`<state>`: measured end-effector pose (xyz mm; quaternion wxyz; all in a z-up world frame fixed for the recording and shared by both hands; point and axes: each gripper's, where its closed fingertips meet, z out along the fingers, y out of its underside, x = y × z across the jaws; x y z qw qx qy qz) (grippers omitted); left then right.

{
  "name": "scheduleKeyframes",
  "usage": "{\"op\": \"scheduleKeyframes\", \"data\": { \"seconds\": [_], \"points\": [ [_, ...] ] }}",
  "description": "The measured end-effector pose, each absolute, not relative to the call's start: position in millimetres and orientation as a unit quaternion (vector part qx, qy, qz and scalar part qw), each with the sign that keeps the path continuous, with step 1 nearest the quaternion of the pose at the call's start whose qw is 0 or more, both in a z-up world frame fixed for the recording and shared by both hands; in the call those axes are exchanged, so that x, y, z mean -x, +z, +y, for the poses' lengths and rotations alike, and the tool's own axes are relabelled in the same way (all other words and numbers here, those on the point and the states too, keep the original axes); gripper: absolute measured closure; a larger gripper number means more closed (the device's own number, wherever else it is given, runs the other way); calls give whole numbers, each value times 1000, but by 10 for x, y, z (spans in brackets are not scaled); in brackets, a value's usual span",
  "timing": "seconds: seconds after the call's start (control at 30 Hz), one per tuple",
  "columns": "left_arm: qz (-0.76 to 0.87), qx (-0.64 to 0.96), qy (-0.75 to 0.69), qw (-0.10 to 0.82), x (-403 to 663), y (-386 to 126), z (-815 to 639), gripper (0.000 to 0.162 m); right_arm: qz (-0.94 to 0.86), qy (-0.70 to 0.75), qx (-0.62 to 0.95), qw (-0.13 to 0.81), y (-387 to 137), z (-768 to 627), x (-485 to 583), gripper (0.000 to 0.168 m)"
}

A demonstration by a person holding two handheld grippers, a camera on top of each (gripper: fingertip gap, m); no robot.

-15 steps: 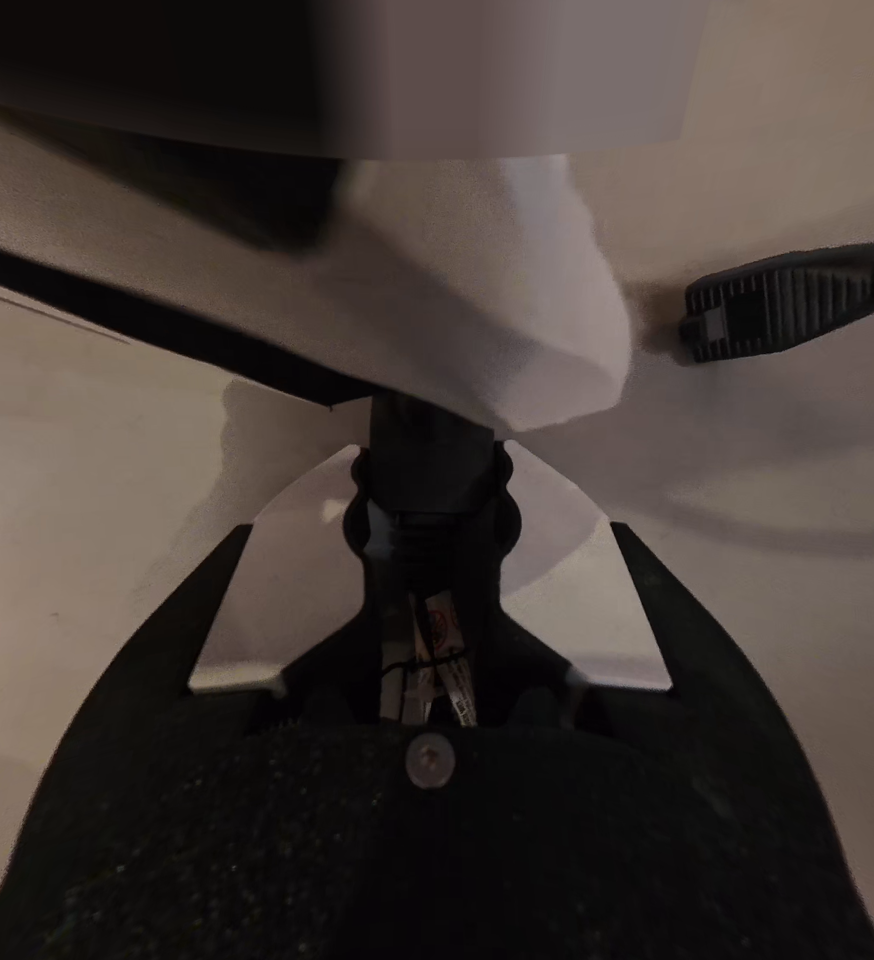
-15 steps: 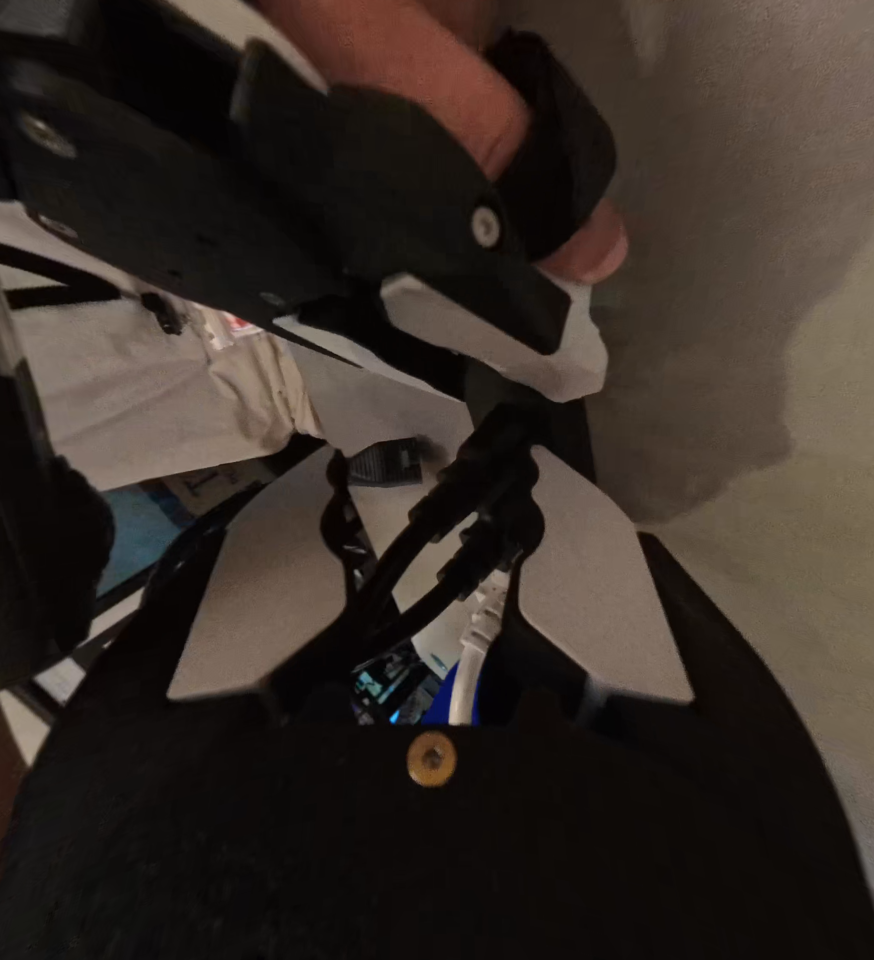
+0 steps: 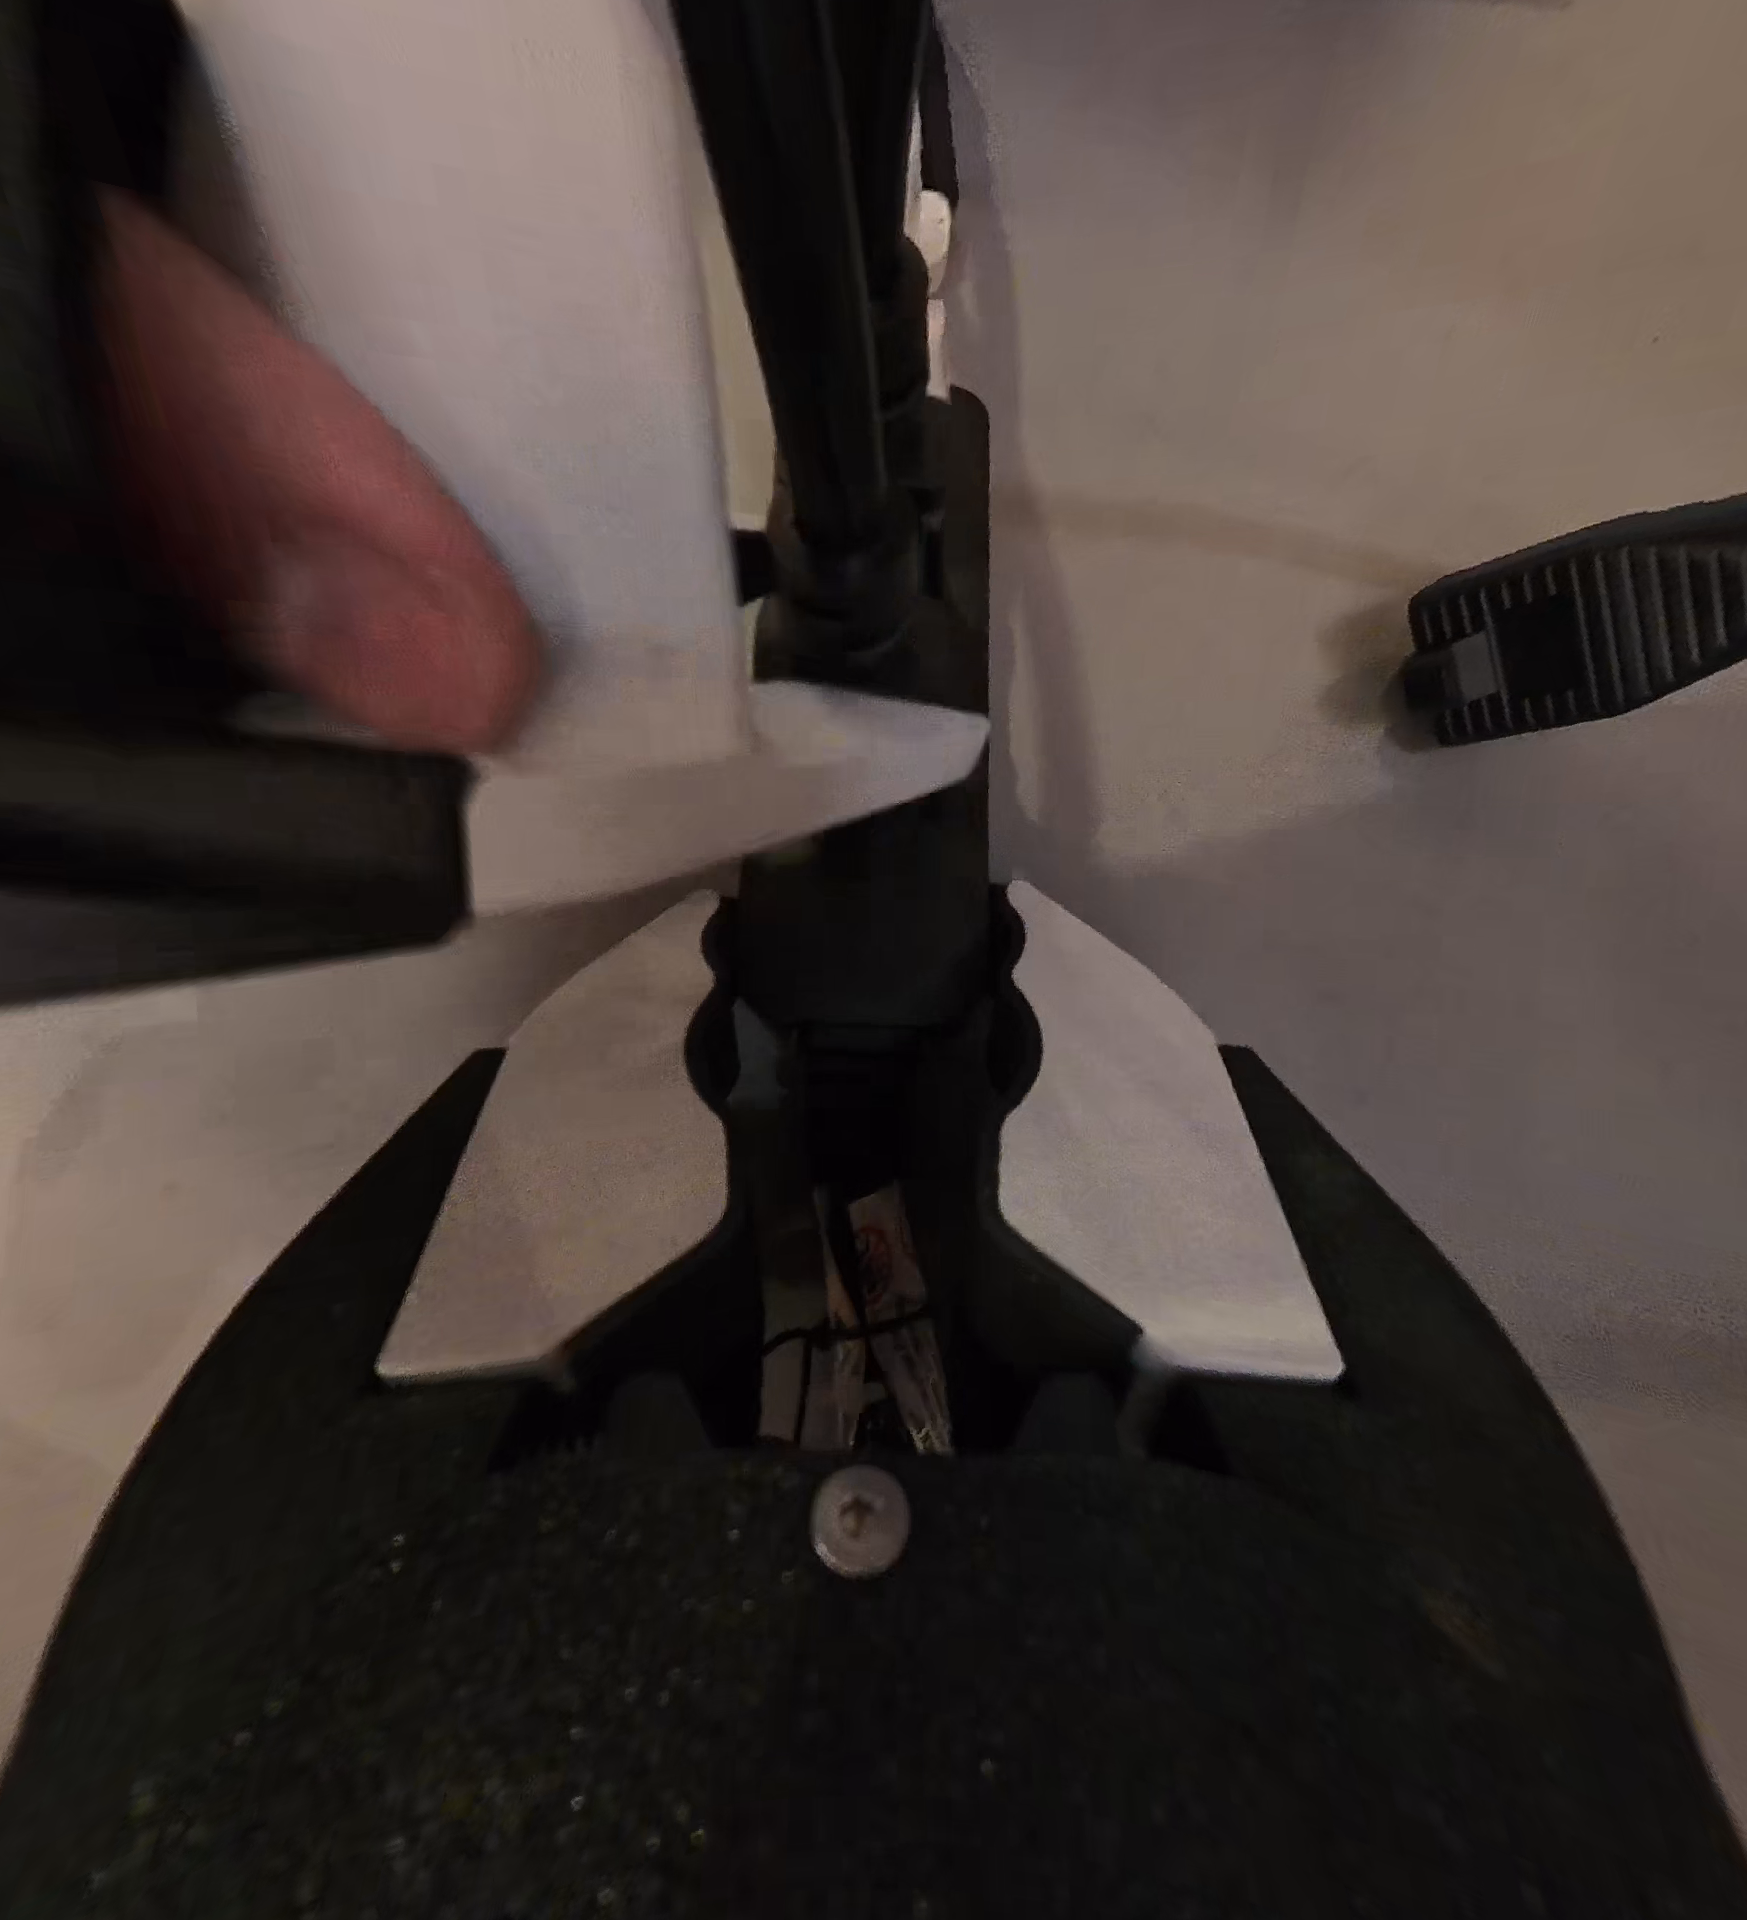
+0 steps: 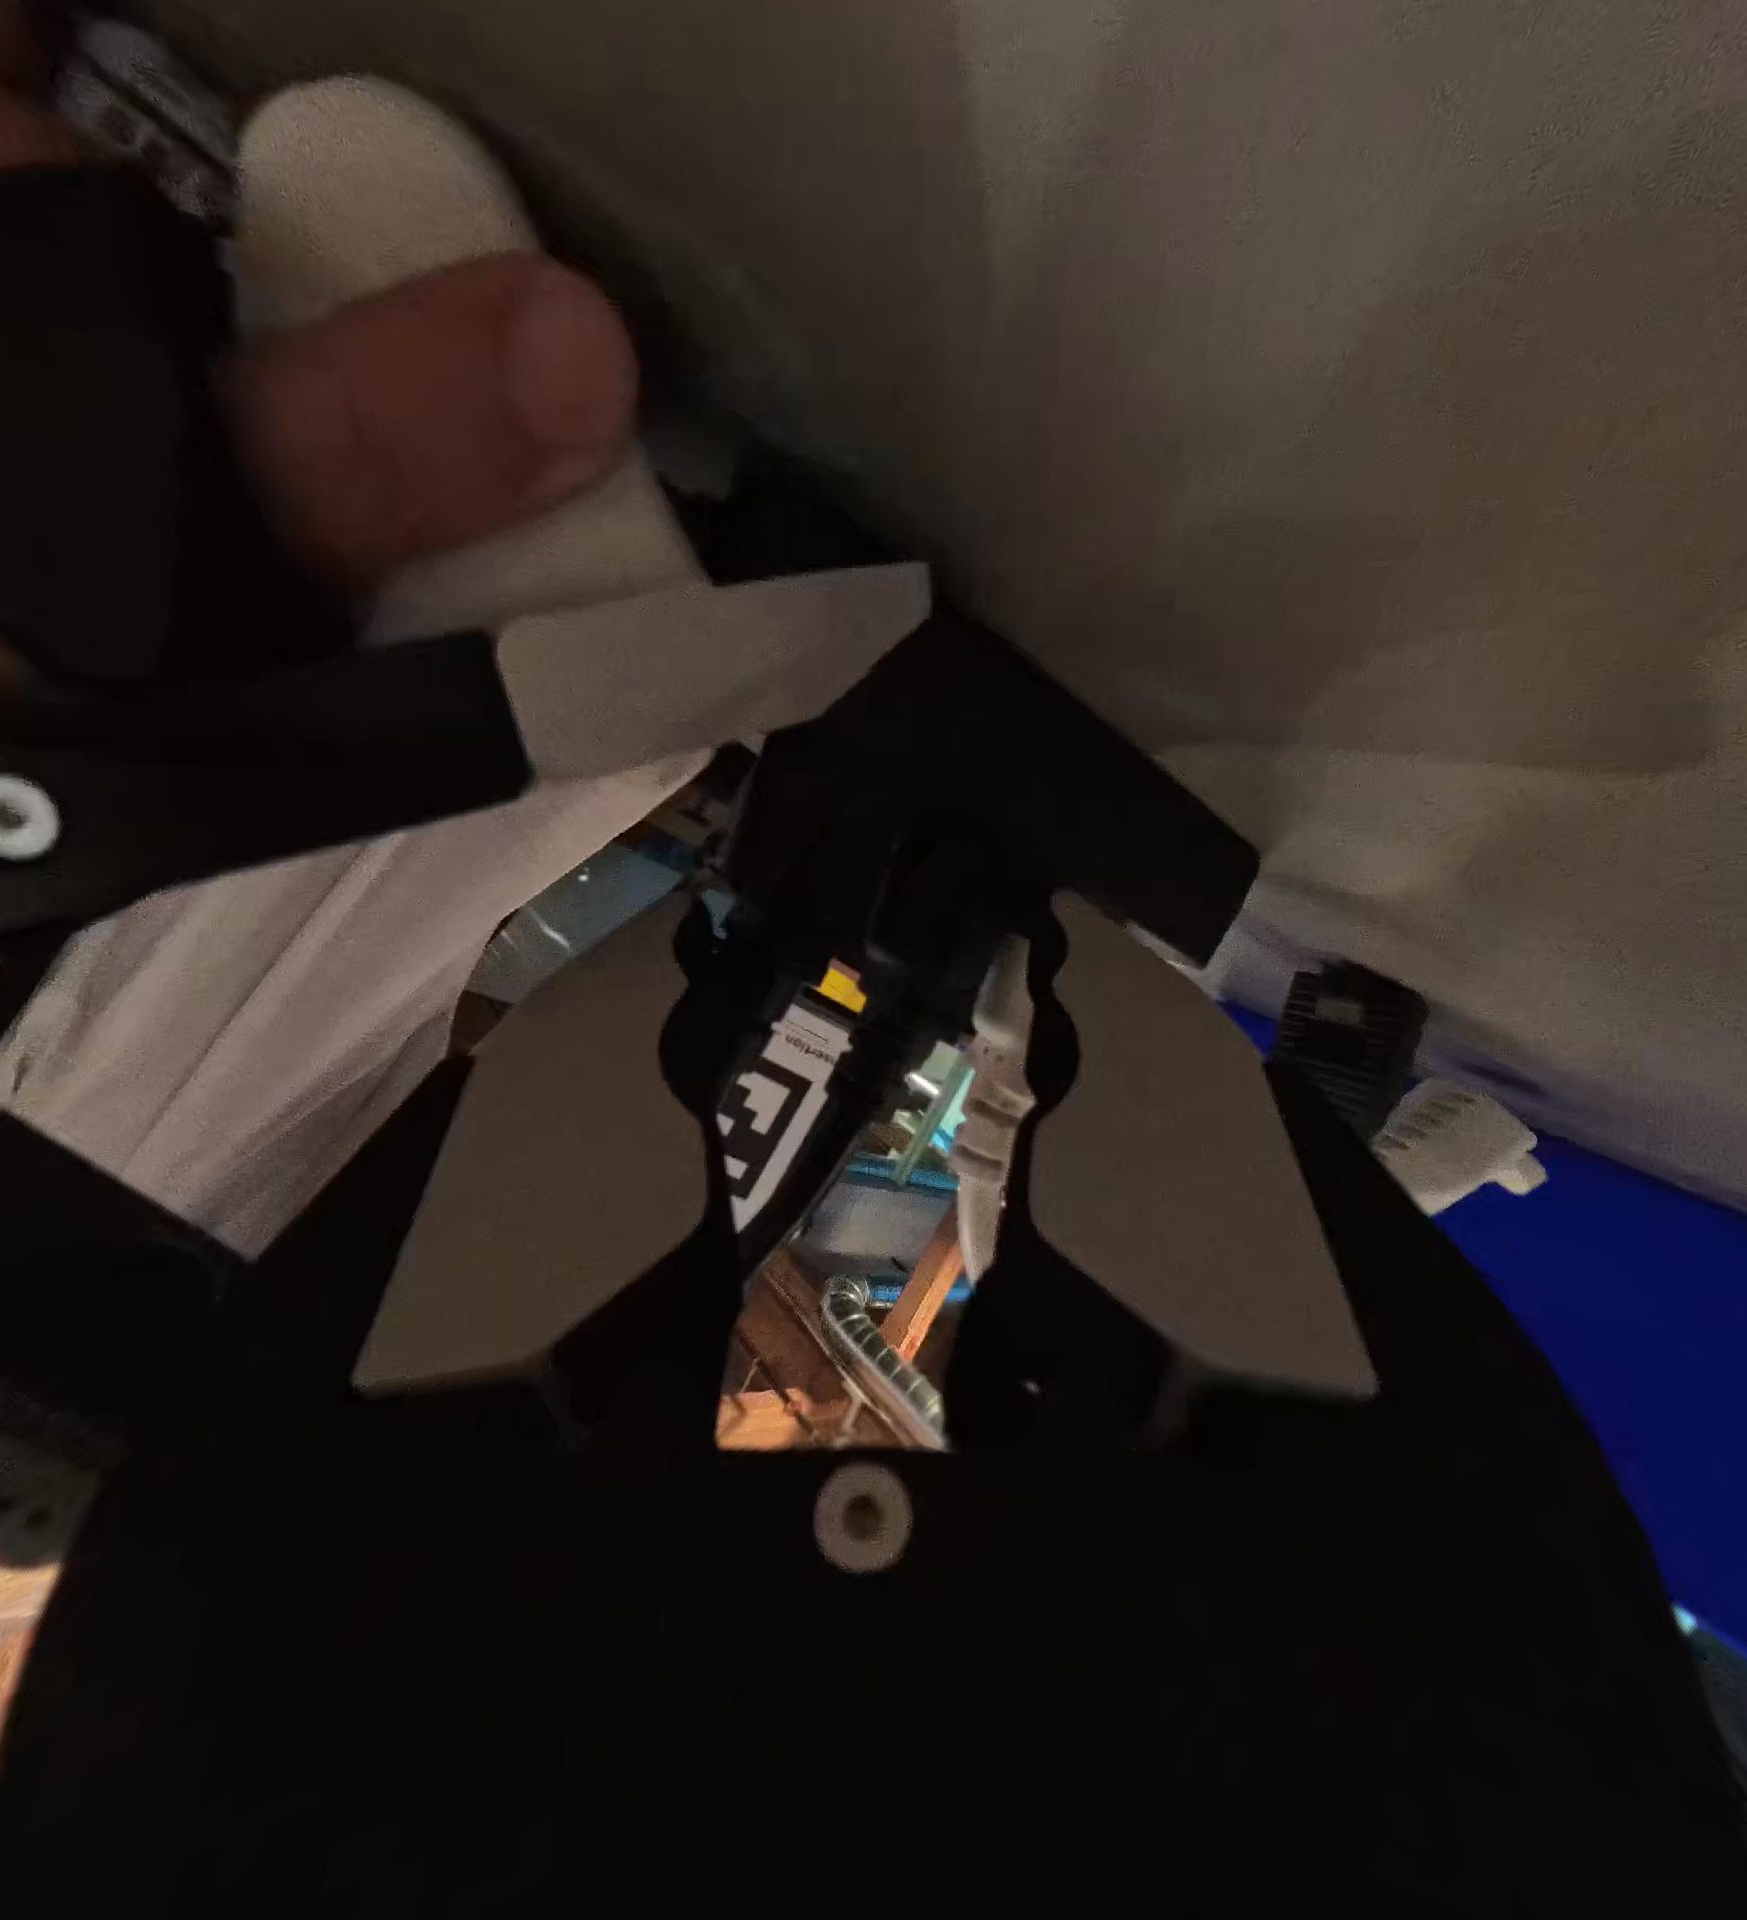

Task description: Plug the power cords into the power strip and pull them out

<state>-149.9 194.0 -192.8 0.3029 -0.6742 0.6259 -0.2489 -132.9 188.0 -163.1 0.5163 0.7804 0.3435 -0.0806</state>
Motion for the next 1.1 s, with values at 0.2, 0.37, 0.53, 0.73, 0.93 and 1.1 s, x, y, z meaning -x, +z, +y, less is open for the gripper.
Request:
{"op": "scheduleKeyframes", "data": {
  "seconds": [0.2, 0.37, 0.53, 0.73, 0.93, 1.1],
  "points": [
    [624, 677, -249, 302, 1500, -1930, 1945, 117, 337, -12, -779, 528, -1653, 1891, 1324, 115],
    [622, 679, -249, 302, 1501, -1932, 1950, 117, 342, -50, -793, 502, -1544, 2033, 1573, 166],
    [623, 678, -250, 301, 1499, -1933, 1947, 117, 321, -13, -784, 531, -1624, 1896, 1424, 138],
    [620, 683, -254, 290, 1495, -1947, 1945, 118, 306, -8, -802, 513, -1626, 1890, 1411, 137],
    [623, 678, -254, 296, 1483, -1939, 1937, 118, 332, 11, -796, 506, -1584, 1866, 1373, 140],
    [623, 676, -254, 300, 1480, -1935, 1962, 116, 350, -21, -790, 503, -1547, 1885, 1337, 140]
  ]
}}
